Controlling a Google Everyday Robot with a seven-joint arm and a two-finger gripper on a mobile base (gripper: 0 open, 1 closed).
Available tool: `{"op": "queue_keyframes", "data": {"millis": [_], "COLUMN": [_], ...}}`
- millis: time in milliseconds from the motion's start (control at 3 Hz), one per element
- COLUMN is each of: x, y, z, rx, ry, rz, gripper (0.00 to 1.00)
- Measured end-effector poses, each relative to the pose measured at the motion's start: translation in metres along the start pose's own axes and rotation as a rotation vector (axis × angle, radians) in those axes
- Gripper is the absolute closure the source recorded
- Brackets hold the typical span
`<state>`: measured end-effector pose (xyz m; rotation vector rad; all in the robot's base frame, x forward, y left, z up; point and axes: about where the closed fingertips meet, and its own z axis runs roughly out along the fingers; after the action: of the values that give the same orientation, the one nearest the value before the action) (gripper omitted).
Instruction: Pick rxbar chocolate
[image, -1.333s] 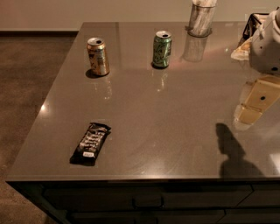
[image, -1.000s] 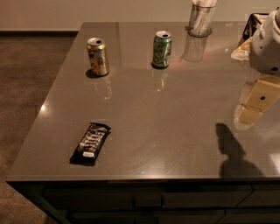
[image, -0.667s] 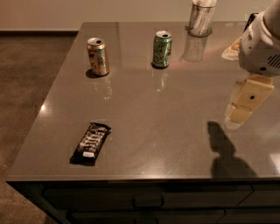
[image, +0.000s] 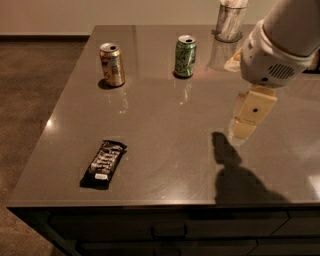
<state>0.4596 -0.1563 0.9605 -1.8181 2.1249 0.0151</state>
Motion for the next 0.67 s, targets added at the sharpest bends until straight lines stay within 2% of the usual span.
{"op": "queue_keyframes", "data": {"millis": [333, 667], "x": [-0.043, -0.083], "y": [0.005, 0.012], "z": [0.025, 0.041], "rx": [-0.038, -0.068], "ry": [-0.05, -0.08], "rz": [-0.166, -0.357], "gripper": [0.0, 0.0]}}
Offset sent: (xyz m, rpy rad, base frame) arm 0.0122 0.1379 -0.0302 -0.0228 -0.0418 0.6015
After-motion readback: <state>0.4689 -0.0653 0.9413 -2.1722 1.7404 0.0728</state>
